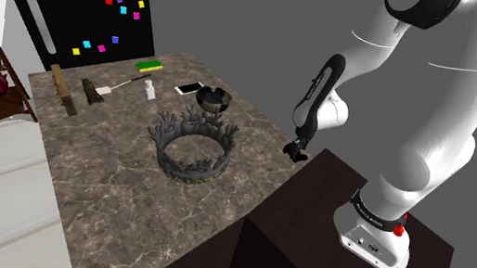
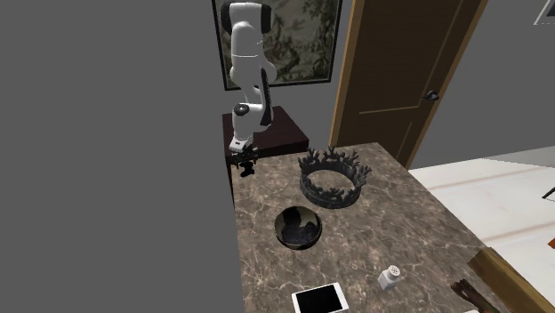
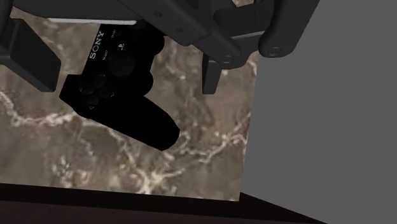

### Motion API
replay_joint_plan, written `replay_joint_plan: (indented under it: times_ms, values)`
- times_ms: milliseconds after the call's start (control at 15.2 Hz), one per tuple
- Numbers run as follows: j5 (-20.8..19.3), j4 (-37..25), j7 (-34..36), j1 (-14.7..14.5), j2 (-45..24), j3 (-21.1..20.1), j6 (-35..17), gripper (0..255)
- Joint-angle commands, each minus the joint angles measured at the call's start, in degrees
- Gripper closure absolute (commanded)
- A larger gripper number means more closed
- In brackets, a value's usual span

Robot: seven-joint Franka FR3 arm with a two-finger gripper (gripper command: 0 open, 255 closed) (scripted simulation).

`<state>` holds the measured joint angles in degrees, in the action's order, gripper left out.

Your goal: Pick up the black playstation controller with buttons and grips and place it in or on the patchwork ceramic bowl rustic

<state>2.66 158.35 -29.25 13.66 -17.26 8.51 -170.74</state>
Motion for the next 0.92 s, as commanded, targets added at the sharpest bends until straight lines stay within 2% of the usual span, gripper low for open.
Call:
replay_joint_plan:
  times_ms: [0,132,198,858]
  values:
    - [0.02,-0.01,-0.02,0.03,-0.06,-0.03,-0.06,0]
    - [0.02,-0.01,-0.02,0.03,-0.06,-0.03,-0.06,0]
    - [0.02,-0.01,-0.01,0.03,-0.06,-0.03,-0.06,255]
    - [-0.35,0.30,0.23,-0.43,1.12,0.53,0.82,255]
